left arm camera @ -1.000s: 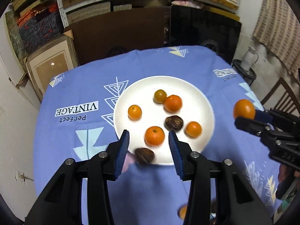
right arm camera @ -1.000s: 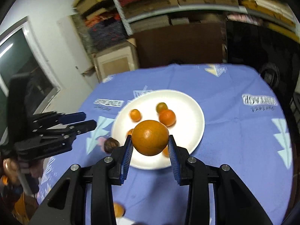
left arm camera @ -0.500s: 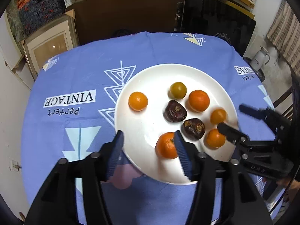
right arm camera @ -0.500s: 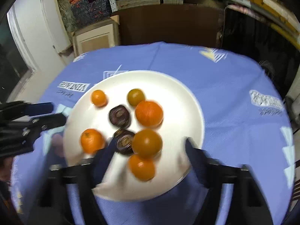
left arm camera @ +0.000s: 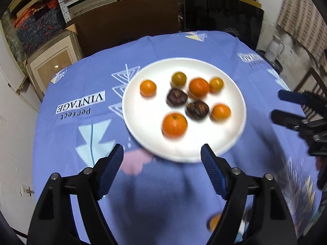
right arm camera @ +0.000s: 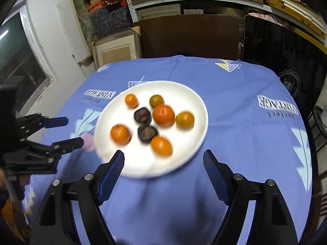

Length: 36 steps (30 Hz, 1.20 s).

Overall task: Organize fruits
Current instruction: 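Move both open tools back over the remaining fruit cluster, then grasp a red plum with the right tool while the left tool grasps a dark purple fruit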

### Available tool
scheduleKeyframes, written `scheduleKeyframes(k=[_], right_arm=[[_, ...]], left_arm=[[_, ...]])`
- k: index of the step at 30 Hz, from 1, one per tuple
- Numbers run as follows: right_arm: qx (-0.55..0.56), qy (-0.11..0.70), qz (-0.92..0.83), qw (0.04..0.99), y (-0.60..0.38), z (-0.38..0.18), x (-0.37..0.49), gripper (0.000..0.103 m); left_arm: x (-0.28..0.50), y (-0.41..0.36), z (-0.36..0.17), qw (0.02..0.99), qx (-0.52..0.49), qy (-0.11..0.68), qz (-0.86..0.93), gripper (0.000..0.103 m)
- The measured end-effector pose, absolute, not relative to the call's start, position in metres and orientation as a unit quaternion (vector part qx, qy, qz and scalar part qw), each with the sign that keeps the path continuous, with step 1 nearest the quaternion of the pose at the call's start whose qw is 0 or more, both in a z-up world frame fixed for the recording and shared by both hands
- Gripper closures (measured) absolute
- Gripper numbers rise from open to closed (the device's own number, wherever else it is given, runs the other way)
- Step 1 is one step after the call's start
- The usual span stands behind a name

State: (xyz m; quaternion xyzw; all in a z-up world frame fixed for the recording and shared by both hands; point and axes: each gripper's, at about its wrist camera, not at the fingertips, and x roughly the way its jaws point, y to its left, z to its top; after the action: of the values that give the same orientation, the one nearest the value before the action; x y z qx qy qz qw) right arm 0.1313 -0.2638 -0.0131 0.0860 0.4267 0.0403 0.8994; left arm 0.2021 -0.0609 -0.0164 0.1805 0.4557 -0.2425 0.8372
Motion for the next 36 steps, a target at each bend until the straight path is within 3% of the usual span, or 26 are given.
scheduleKeyframes(k=[6,13,21,24,25,26,36], right_arm=[[0.070,0.447,0.086,0.887,-0.240,-0.018,0.032,0.023],[0.010,0.513,0.157,0.844,-0.177,-0.060,-0.075,0.023],[0.006,0.524,0.139,0.840,-0.150,-0.094,-0.096,0.026],[0.023,0.520,0.130,0.844,-0.149,-0.100,-0.090,0.039],[0.026,0.522,0.129,0.843,-0.149,-0.102,-0.088,0.059],[0.031,0.527,0.129,0.839,-0.149,-0.105,-0.087,0.066],[0.082,0.531,0.096,0.838,-0.185,-0.095,-0.105,0.067]], left_arm=[[0.142,-0.031,-0.019,0.830,0.176,0.460,-0.262,0.025],[0.067,-0.009,-0.040,0.813,0.195,0.475,-0.276,0.022],[0.014,-0.007,-0.060,0.788,0.193,0.501,-0.301,0.021],[0.001,-0.014,-0.067,0.780,0.201,0.505,-0.311,0.021],[-0.002,-0.016,-0.069,0.778,0.203,0.506,-0.314,0.021],[-0.004,-0.018,-0.073,0.775,0.204,0.508,-0.316,0.021],[-0.006,-0.047,-0.099,0.760,0.208,0.522,-0.327,0.021]])
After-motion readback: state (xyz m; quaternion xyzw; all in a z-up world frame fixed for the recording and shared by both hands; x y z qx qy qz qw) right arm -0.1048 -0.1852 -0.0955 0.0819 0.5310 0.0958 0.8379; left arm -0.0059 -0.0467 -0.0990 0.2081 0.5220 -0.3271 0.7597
